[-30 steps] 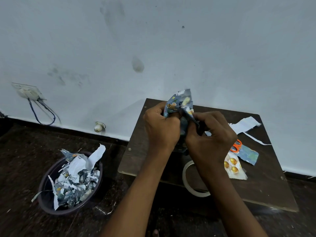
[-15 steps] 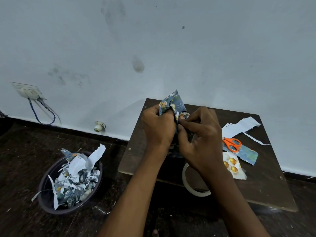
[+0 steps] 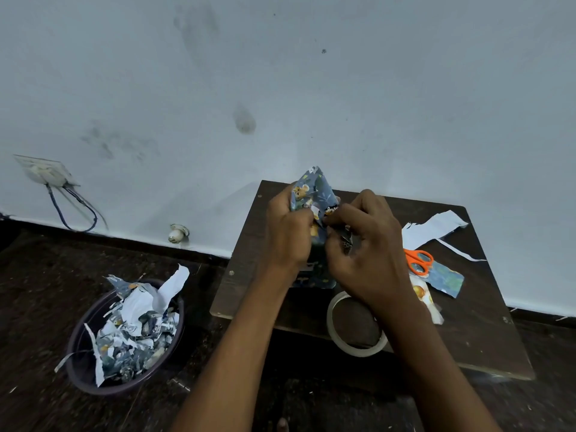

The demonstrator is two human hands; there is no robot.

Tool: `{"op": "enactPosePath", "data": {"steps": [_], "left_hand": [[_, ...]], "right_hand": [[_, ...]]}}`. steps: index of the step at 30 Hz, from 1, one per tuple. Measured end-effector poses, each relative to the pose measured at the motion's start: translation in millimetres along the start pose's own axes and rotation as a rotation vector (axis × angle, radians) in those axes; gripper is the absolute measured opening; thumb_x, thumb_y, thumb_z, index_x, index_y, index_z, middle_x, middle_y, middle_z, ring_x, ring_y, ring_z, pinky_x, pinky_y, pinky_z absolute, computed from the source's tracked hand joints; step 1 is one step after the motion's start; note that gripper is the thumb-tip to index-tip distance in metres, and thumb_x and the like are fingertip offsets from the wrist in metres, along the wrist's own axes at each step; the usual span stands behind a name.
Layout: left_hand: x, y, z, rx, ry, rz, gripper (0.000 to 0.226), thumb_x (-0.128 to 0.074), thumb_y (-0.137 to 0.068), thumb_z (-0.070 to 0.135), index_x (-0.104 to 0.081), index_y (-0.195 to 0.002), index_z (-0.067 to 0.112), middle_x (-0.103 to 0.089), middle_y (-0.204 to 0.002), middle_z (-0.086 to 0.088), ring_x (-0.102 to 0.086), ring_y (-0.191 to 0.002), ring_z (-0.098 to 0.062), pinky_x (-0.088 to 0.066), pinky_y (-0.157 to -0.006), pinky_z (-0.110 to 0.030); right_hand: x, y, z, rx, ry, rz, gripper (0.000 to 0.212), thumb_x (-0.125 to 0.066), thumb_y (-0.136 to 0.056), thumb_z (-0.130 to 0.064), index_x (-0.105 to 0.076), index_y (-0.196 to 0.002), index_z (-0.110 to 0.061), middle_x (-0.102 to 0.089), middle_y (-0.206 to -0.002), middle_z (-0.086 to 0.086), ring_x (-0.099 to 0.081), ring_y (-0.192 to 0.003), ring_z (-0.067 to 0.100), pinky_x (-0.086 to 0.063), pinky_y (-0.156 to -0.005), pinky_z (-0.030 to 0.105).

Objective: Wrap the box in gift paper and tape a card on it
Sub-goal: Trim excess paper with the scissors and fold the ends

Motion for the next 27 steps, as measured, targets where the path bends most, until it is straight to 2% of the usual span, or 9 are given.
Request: {"op": "enactPosePath", "data": {"steps": [3,6,8,12,14,17,19,22,27], "left_hand": [[-1,-1,1,-0.039,-0.050,-0.045,0.031,-0.053,-0.084,-0.009,-0.067,-0.099,0.014,-0.072,-0.099,-0.019,-0.068,-0.091,-0.039,-0.058,-0.081,-0.052],[-1,-4,0,-0.065,-0.115,-0.029,0.040,-0.052,-0.087,-0.010,-0.064,-0.099,0.027,-0.074,-0.100,-0.009,-0.071,-0.092,-0.029,-0.059,-0.082,-0.043],[0,-4,-1,-0.075,-0.148,-0.028,0.041,-0.046,-0.083,-0.007,-0.063,-0.103,0.024,-0.074,-0.102,-0.009,-0.071,-0.093,-0.028,-0.058,-0.081,-0.044],[2,1,0,-0.065,-0.134,-0.011,0.036,-0.046,-0.083,-0.009,-0.063,-0.104,0.014,-0.069,-0.090,-0.009,-0.062,-0.077,-0.015,-0.052,-0.066,-0.031],[4,5,0,-0.105,-0.069,0.141,0.031,-0.052,-0.076,-0.001,-0.063,-0.100,0.016,-0.068,-0.086,-0.002,-0.061,-0.076,-0.012,-0.051,-0.065,-0.030],[8,13,-4,-0.197,-0.129,0.479,0.031,-0.060,-0.068,0.001,-0.055,-0.094,0.018,-0.063,-0.099,-0.004,-0.061,-0.082,-0.006,-0.048,-0.068,-0.018],[8,17,-6,-0.225,-0.203,0.555,0.029,-0.064,-0.068,-0.001,-0.053,-0.087,0.018,-0.060,-0.094,-0.006,-0.058,-0.078,-0.010,-0.047,-0.065,-0.019],[7,16,-7,-0.275,-0.271,0.517,0.023,-0.068,-0.071,0.001,-0.057,-0.077,0.020,-0.063,-0.077,-0.001,-0.059,-0.066,-0.013,-0.048,-0.059,-0.024],[7,18,5,-0.537,-0.404,0.364,0.016,-0.066,-0.066,-0.002,-0.063,-0.075,0.010,-0.062,-0.079,0.005,-0.064,-0.075,-0.018,-0.055,-0.067,-0.034]], "right_hand": [[-1,1,0,-0.047,-0.015,0.034,0.028,-0.056,-0.076,-0.017,-0.076,-0.095,-0.016,-0.053,-0.083,0.000,-0.052,-0.084,0.021,-0.039,-0.069,0.023],[-2,0,4,-0.111,-0.067,0.068,0.025,-0.065,-0.080,-0.014,-0.080,-0.099,-0.020,-0.053,-0.081,-0.001,-0.054,-0.084,0.021,-0.041,-0.070,0.023],[-4,1,3,-0.112,-0.051,0.063,0.023,-0.070,-0.082,-0.014,-0.081,-0.100,-0.022,-0.050,-0.081,-0.003,-0.052,-0.084,0.019,-0.039,-0.070,0.021],[-5,3,-4,-0.072,0.036,0.029,0.023,-0.066,-0.083,-0.020,-0.082,-0.099,-0.020,-0.048,-0.085,-0.004,-0.050,-0.087,0.017,-0.042,-0.067,0.025],[-7,2,-7,-0.069,0.065,0.014,0.024,-0.065,-0.083,-0.022,-0.082,-0.100,-0.021,-0.049,-0.088,-0.004,-0.050,-0.089,0.016,-0.042,-0.065,0.028],[-8,1,-5,-0.094,0.082,0.030,0.024,-0.065,-0.084,-0.027,-0.082,-0.101,-0.024,-0.048,-0.088,-0.007,-0.051,-0.089,0.014,-0.040,-0.064,0.026],[-8,0,-3,-0.109,0.056,0.046,0.024,-0.065,-0.084,-0.027,-0.082,-0.101,-0.023,-0.048,-0.087,-0.007,-0.051,-0.088,0.014,-0.041,-0.067,0.023],[-6,0,2,-0.140,-0.007,0.069,0.023,-0.067,-0.083,-0.023,-0.082,-0.100,-0.021,-0.047,-0.086,-0.005,-0.052,-0.086,0.016,-0.039,-0.070,0.017],[-2,2,5,-0.151,-0.055,0.067,0.022,-0.068,-0.084,-0.018,-0.082,-0.100,-0.018,-0.047,-0.084,-0.005,-0.052,-0.083,0.015,-0.037,-0.071,0.016]]}}
Point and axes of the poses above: each hand's wrist, its own y-axis away from the middle knuckle, its own x-axis out of the back of the hand, z = x × y, the point moved 4 cm from there along -y, towards the middle knuckle
